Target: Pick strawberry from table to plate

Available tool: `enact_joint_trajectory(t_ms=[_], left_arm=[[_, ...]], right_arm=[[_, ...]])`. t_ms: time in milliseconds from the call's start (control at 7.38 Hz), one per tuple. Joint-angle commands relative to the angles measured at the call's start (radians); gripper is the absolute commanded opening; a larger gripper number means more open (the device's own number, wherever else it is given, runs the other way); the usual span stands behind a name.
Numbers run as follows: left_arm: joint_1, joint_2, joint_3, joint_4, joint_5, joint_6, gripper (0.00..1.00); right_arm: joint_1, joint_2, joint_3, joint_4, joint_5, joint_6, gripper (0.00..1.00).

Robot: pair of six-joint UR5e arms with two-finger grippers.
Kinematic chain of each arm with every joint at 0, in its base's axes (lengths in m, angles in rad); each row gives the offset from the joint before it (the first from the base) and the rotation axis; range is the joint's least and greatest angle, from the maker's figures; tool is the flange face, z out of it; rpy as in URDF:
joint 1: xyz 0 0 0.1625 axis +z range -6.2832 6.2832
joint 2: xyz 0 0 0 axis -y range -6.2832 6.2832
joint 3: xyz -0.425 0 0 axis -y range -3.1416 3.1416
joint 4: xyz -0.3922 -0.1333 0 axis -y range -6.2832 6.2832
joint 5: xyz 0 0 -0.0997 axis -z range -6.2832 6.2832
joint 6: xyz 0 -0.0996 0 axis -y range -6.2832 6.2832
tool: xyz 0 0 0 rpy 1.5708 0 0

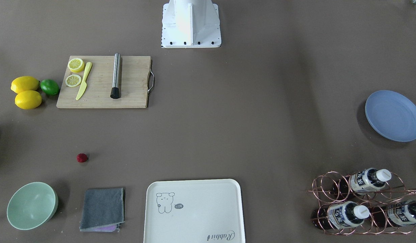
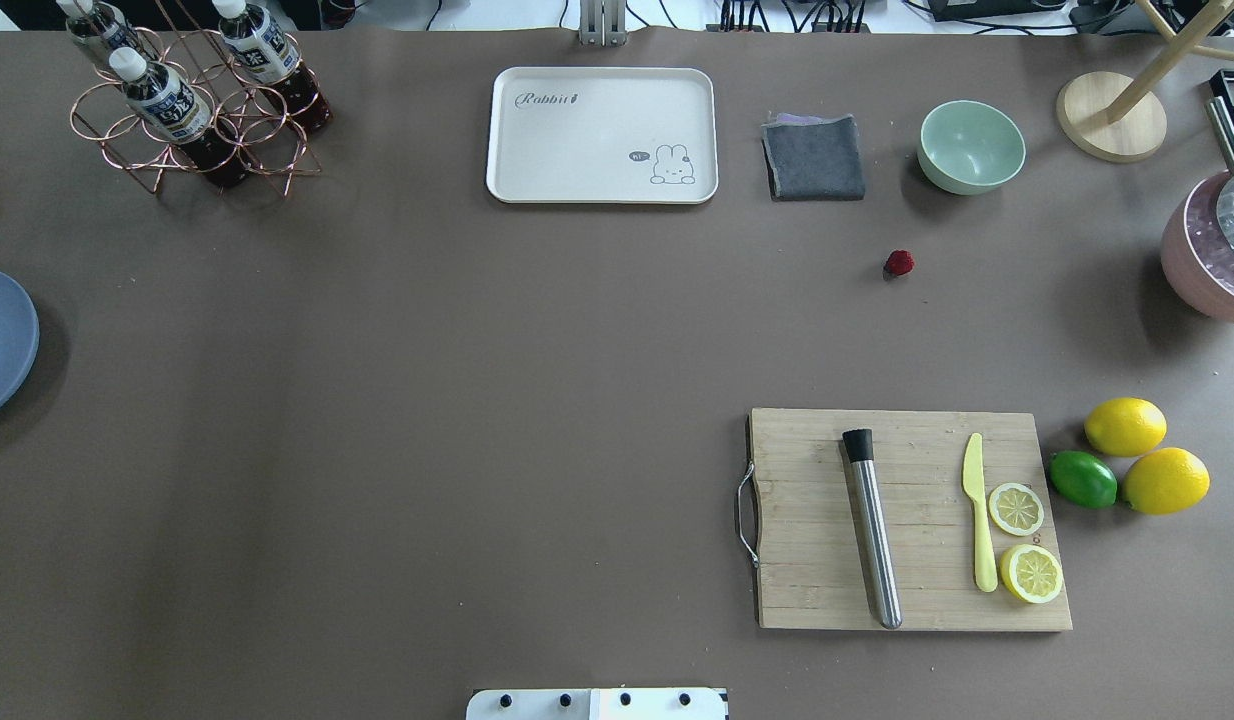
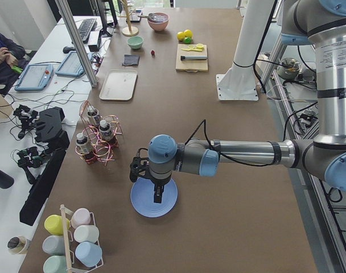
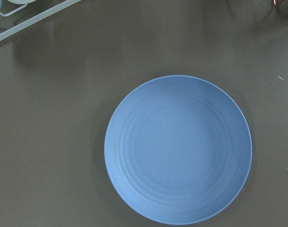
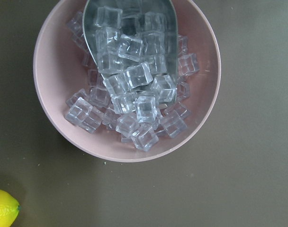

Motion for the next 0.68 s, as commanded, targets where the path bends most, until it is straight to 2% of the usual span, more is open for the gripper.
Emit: enact_joint_trajectory(t_ms=[0,407,542], left_arm=[[-0.004,0.003,-0.002,0.002,0.0,0.0,0.98],[-0.007,-0.014,-0.014,-0.012,0.0,0.0,0.98],[-0.009,-0.017,-0.001,-0.105,-0.001,-0.002,0.98]], right_arm=[[0.0,0.0,0.007,0.0,0.0,0.0,1.0],[0.0,0.002,0.016,-0.001,0.003,0.0,1.0],[0.0,0.002,0.016,-0.001,0.005,0.002,1.0]])
